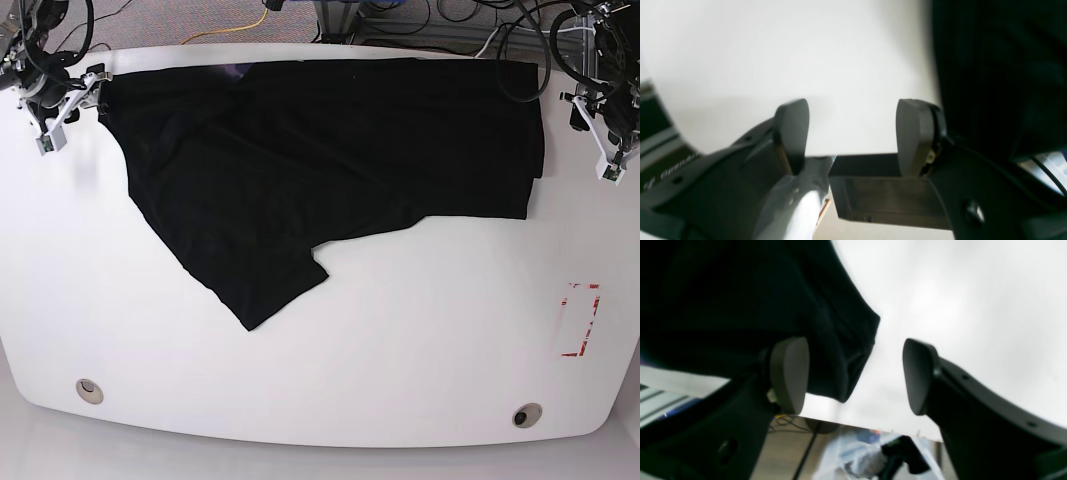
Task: Layout the t-shirt on the table in an organized manner, then fold the t-shirt properly
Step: 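Pull both held corners back toward the arm bases, stretching the shirt, then release the corners and move the right gripper to the shirt's middle edge, then grasp the shirt edge with the right gripper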
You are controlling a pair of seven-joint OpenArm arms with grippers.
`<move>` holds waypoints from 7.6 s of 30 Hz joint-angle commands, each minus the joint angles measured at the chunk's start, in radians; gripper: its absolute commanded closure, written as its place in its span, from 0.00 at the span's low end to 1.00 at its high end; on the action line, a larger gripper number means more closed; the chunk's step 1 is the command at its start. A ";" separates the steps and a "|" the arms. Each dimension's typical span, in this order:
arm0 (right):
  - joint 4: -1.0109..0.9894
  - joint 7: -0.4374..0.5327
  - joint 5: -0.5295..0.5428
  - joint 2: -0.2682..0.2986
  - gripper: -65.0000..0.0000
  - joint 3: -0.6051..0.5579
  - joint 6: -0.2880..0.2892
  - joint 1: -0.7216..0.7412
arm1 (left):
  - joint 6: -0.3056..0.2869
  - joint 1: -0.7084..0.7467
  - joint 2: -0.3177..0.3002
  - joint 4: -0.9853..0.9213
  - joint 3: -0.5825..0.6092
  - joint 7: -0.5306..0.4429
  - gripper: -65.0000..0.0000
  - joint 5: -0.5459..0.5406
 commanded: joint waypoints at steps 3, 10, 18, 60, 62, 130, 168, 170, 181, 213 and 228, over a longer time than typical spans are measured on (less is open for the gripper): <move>0.067 -0.011 0.013 0.015 0.35 0.008 0.001 -0.002 | -0.001 -0.005 -0.025 0.032 -0.006 -0.003 0.41 -0.007; 0.107 -0.011 0.014 0.011 0.35 0.006 0.001 -0.003 | -0.001 -0.040 -0.052 0.032 -0.061 -0.003 0.41 -0.007; 0.119 -0.011 0.013 -0.019 0.35 -0.018 0.001 0.101 | -0.001 -0.168 -0.052 0.029 -0.078 -0.003 0.41 -0.006; -0.854 0.444 -0.187 -0.068 0.36 -0.624 0.001 0.918 | -0.001 -0.375 0.054 0.025 -0.001 -0.003 0.41 0.000; -0.880 0.468 -0.187 -0.068 0.36 -0.649 0.001 0.918 | -0.001 -0.375 0.054 0.025 -0.001 -0.003 0.41 0.000; -0.816 0.572 -0.299 -0.102 0.36 -0.693 0.001 0.852 | -0.001 -0.375 0.055 0.023 0.006 -0.003 0.41 -0.003; -0.865 0.658 -0.300 -0.015 0.35 -0.686 0.001 0.842 | -0.001 -0.355 0.054 0.023 0.006 -0.003 0.41 -0.004; -0.872 0.660 -0.297 -0.015 0.35 -0.686 0.001 0.841 | -0.001 -0.353 0.054 0.023 0.006 -0.003 0.41 -0.004; -0.871 0.654 -0.297 -0.065 0.35 -0.695 0.001 0.841 | -0.001 -0.343 0.054 0.023 0.006 -0.003 0.41 -0.004; -0.871 0.634 -0.300 -0.124 0.36 -0.697 0.001 0.845 | -0.001 -0.340 0.054 0.023 0.005 -0.003 0.41 0.000; -0.871 0.637 -0.300 -0.122 1.00 -0.697 0.001 0.845 | -0.001 -0.311 0.073 0.020 0.000 -0.003 0.41 0.002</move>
